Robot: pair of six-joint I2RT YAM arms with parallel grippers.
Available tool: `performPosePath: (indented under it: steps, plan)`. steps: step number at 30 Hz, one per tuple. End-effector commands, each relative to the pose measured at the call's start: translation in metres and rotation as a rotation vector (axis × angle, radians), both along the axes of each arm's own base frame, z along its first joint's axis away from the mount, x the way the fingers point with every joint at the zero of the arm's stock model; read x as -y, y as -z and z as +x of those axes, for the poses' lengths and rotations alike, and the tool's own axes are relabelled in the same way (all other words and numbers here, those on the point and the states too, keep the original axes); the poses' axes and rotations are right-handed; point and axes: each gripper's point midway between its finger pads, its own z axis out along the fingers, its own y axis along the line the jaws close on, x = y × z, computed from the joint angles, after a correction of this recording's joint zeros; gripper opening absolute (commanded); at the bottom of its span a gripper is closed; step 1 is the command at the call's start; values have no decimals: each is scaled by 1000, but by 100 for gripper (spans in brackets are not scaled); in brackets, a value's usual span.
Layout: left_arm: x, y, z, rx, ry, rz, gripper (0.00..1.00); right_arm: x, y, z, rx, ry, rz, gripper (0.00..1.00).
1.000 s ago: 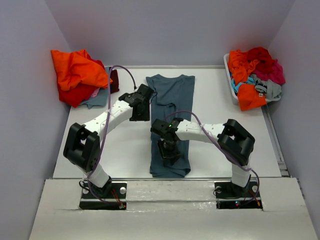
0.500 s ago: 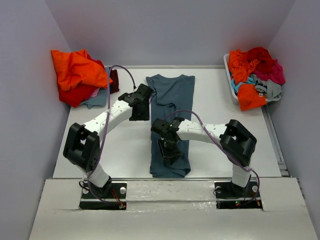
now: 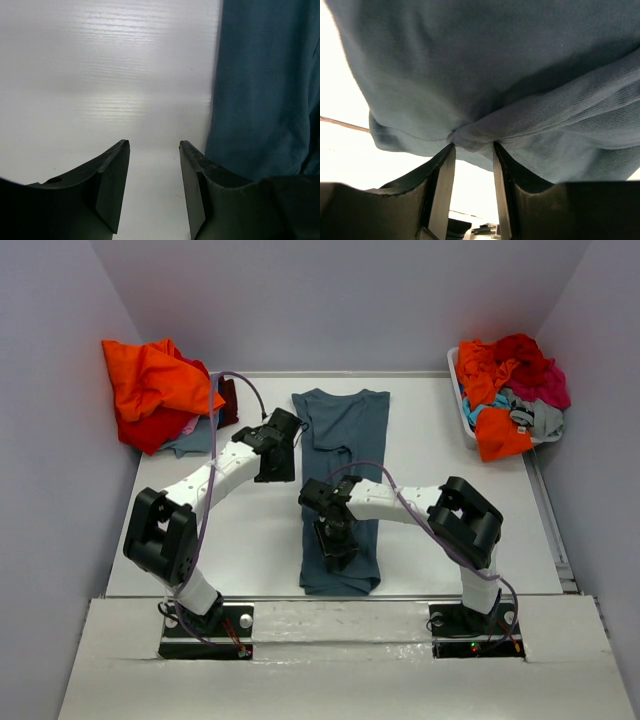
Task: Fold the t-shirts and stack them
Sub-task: Fold the tshirt
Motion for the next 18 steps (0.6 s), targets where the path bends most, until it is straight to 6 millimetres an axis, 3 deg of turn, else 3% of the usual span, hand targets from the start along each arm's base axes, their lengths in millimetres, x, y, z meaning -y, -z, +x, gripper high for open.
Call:
performPosePath:
  steps: [1, 9, 18]
  plan:
    - [-6, -13, 0, 43, -5, -11, 56, -11, -8, 6, 34, -19, 24, 37]
    - [-9, -12, 1, 41, -9, -9, 56, -10, -12, 7, 40, -20, 19, 9]
    - [-9, -12, 0, 36, -7, -7, 56, -10, -27, 5, 40, -24, 43, 7]
